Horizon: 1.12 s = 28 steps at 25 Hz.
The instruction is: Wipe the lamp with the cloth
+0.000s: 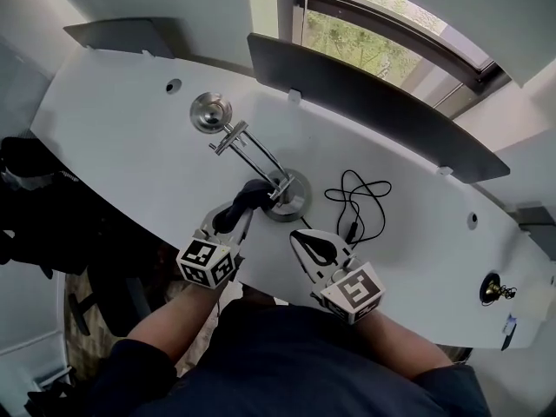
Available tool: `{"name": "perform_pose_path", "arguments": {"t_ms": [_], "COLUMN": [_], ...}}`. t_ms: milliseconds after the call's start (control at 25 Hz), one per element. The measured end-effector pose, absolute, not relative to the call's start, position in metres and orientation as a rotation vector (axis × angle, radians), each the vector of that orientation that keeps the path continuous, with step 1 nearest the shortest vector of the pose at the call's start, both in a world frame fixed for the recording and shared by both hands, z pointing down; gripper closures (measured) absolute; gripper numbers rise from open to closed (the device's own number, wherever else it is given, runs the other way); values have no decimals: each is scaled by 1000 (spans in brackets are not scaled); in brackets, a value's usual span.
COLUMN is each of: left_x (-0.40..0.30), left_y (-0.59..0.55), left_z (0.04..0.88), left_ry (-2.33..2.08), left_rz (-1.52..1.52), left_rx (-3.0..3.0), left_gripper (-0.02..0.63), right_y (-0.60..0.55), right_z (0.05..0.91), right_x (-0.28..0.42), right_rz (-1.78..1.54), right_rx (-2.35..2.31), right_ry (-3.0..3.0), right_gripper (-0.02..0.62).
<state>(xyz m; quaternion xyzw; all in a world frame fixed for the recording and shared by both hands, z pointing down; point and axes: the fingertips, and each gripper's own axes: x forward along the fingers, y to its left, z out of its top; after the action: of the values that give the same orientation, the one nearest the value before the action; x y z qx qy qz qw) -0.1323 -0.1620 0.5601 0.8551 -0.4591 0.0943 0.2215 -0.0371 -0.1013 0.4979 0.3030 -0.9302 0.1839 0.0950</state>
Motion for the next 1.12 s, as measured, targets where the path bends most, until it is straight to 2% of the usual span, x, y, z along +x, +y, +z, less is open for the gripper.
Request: {"name": "perform_pose_path", "arguments": {"t_ms": [560,1120], "left_x": [-119,-73], "left_y": [-190,-146], "left_z": [645,663], "left_ry": [-1223,-1073], "left_rz": [513,542], "left_rx": [2329,2309], "left_gripper": [548,548], "right_y": [-102,-96], "right_z": [519,520], "right_x": [-6,3], "right_rz": [599,633], "right_rx": [938,960], "right_ry": [-2682,-2688], "right_gripper": [586,586]}}
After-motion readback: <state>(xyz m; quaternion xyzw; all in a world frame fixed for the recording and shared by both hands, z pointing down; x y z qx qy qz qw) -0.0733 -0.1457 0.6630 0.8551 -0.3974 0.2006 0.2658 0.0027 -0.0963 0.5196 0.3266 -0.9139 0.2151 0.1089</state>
